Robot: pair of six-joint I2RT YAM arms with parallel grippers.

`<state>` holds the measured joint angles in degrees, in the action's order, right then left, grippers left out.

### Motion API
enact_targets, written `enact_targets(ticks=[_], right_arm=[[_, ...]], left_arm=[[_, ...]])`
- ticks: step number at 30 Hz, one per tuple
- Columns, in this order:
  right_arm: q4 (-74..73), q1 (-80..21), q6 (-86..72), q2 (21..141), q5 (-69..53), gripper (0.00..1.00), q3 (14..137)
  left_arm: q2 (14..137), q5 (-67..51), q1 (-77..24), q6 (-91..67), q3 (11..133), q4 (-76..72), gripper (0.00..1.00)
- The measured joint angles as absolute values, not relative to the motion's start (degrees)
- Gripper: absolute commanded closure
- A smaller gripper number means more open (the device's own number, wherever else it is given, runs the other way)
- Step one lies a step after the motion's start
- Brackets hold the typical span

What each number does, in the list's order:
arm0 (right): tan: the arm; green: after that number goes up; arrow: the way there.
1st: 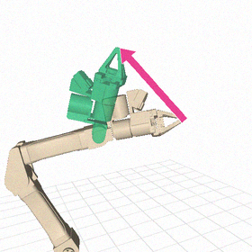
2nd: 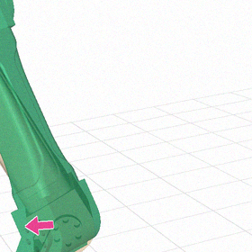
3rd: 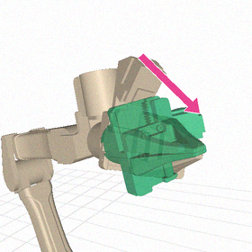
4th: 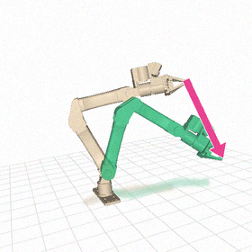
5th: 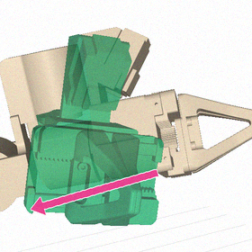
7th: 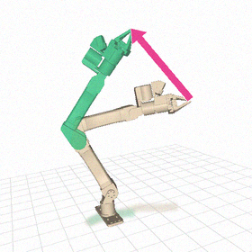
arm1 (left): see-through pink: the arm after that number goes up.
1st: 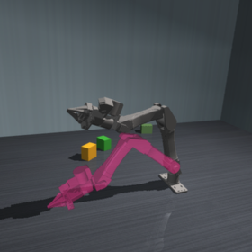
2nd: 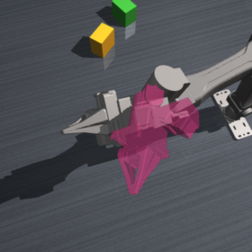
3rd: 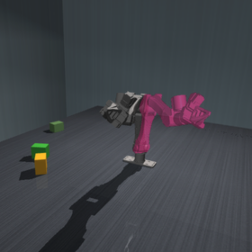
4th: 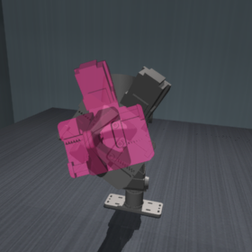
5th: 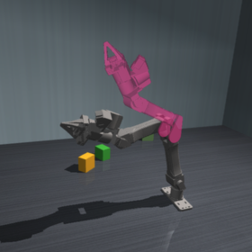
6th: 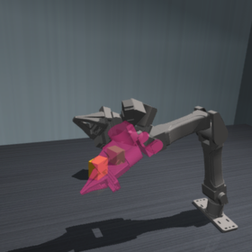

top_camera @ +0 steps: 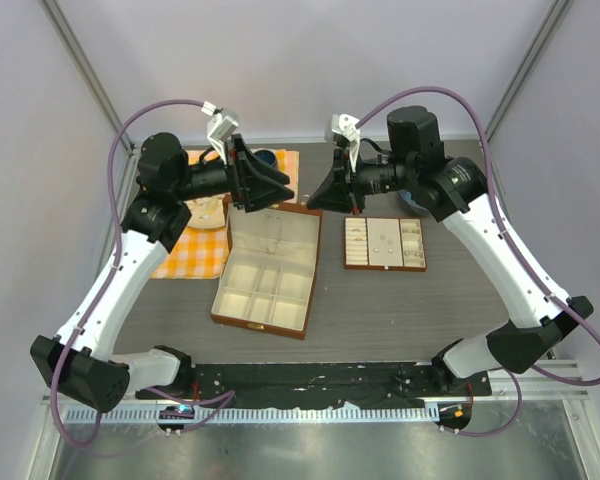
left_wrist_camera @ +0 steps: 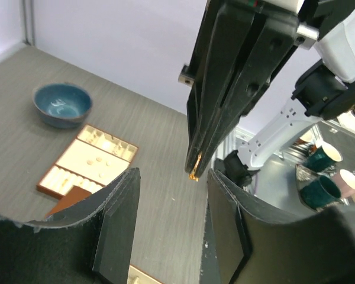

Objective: Organize the mixed jewelry
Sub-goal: Pick up the jewelry from the center of the board.

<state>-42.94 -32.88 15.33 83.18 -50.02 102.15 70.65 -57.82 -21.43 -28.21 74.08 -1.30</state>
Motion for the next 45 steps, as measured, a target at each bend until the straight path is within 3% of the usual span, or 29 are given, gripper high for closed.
enact_targets(ticks=[12,23,45], right_arm=[[-44.3,-33.1,16.3,81.6,-50.2,0.99,97.8],[-44.7,-34.1,16.5,81.7,-50.2,0.99,97.8],[-45.7,-34.9,18.3,81.7,-48.8,0.99,96.8]], left_arm=[[77.7,-57.8,-24.1,-1.5,99.1,29.1,0.48],[86.0,-48.9,-32.7,22.3,110.6,58.8,0.53],[88.5,-44.6,-35.0,27.6,116.5,65.5,0.62]])
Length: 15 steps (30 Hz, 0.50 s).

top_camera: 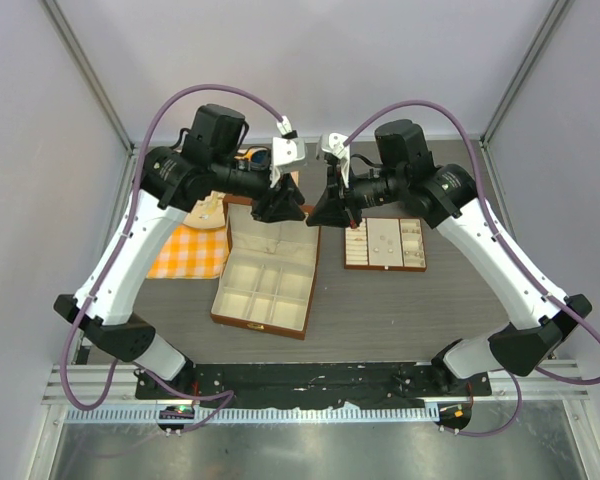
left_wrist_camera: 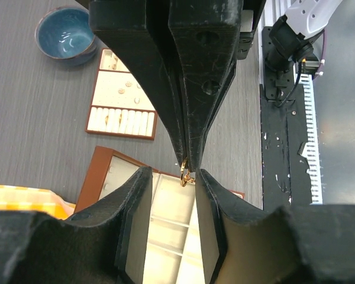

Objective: Organize the mixed jewelry
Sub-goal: Pick up the jewelry from the center of the board.

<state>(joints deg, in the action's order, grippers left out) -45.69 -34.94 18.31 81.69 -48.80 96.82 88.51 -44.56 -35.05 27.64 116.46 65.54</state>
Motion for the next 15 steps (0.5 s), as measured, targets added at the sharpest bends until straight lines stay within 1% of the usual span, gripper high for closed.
enact_targets(ticks=[8,12,13,15], right_arm=[[-45.7,-35.0,18.3,81.7,-48.7,0.99,96.8],[-45.7,-35.1,18.3,81.7,-48.7,0.99,96.8],[-45.7,-35.2,18.3,81.7,-48.7,0.99,96.8],[-45.7,-35.2,18.3,81.7,-48.7,0.99,96.8]], left_arm=[[89.0,-44.6,-35.6,27.5,116.5,65.6,0.7],[89.0,-44.6,-35.7,27.5,116.5,65.6,0.76],[89.0,-44.6,-35.8,27.4,116.5,65.6,0.79],[89.0,-44.6,-35.9,27.4,116.5,65.6,0.8]])
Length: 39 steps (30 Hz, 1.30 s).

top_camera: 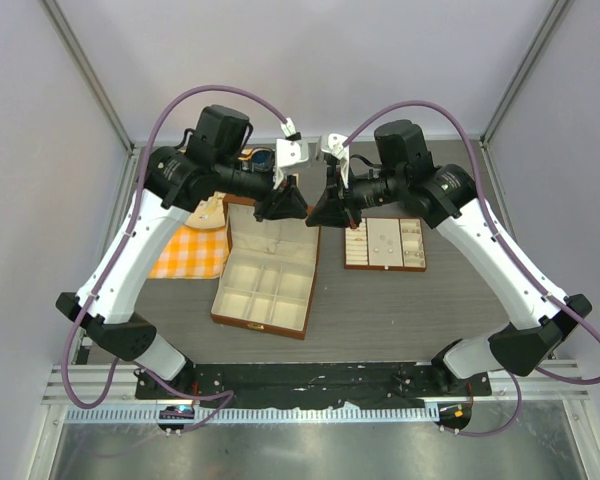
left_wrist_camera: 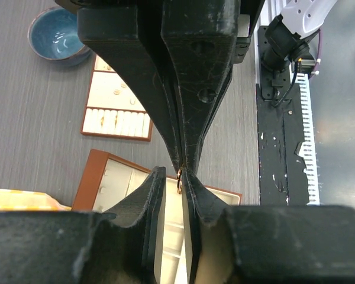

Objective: Organize the mixed jewelry
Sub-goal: Pick up the jewelry from the center of the board.

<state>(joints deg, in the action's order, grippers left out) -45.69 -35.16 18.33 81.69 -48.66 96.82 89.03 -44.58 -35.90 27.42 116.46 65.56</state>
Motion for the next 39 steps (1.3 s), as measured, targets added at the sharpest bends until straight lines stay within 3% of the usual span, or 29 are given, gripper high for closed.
enact_targets(ticks=[11,14,20,23,25,27,39], right_arm=[[-46.0,-35.2,18.4,81.7,-47.9,0.99,96.8],[-46.4,-35.2,18.6,81.7,-47.5,0.99,96.8],[-47.2,-35.2,18.9,81.7,-46.6,0.99,96.8],[-47.8,-35.2,19.0,81.7,-46.2,0.86,96.8],[-48.2,-35.2,19.0,81.7,-45.7,0.66,96.8],[-48.1,-35.2,19.0,81.6,-45.0,0.6,96.8],[-45.7,-32.8,18.6,76.4,-42.4,0.55,95.8]], left_arm=[[89.3,-44.6,-36.7,27.4,116.0,65.5,0.92],[89.3,-44.6,-36.8,27.4,115.7,65.4,1.0],[89.3,-44.7,-36.9,27.4,115.0,65.3,1.0],[89.2,-44.9,-36.9,27.3,114.2,64.8,1.0],[88.9,-45.0,-37.0,27.1,113.3,64.0,1.0],[88.3,-44.9,-37.0,26.2,111.9,63.2,1.0],[80.7,-43.9,-33.7,10.5,100.8,45.9,1.0]])
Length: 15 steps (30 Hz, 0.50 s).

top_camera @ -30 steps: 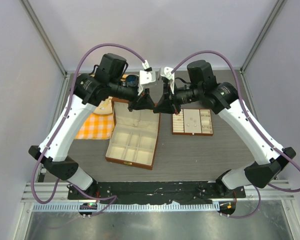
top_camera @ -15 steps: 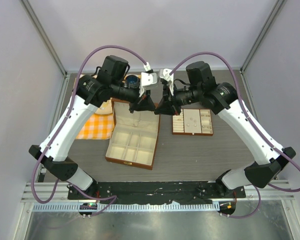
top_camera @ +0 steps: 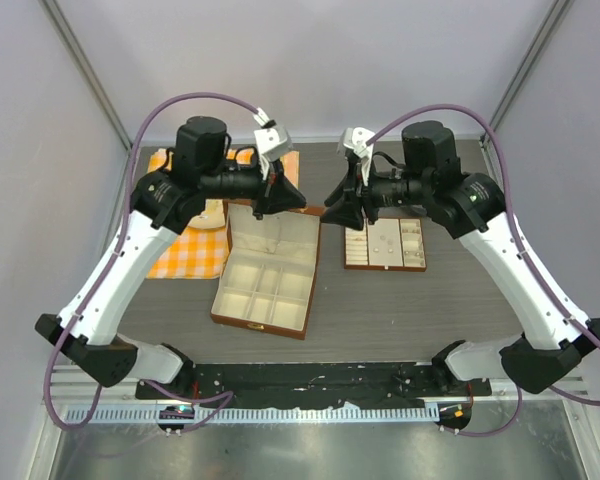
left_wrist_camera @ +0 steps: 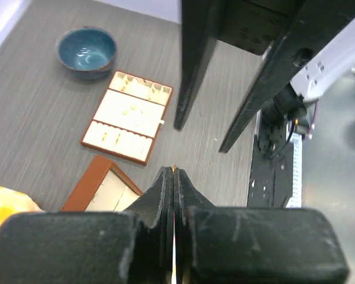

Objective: Organize the mixed jewelry
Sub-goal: Pick up the jewelry from the center of the board.

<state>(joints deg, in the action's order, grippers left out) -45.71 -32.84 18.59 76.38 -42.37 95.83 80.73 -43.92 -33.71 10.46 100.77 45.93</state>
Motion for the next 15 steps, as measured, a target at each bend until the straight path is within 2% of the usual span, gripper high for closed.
enact_targets(ticks=[9,15], right_arm=[[-40.2,-30.2,13.1,76.6,-45.7,0.52,94.6],[-37.5,-30.1,10.0,81.0,-49.1,0.5,95.5]], left_arm=[[76.0,-43.6,-28.9,-13.8,89.6,23.9,1.0],[76.3,-43.9,-28.1,-22.9,88.2,17.1,1.0]])
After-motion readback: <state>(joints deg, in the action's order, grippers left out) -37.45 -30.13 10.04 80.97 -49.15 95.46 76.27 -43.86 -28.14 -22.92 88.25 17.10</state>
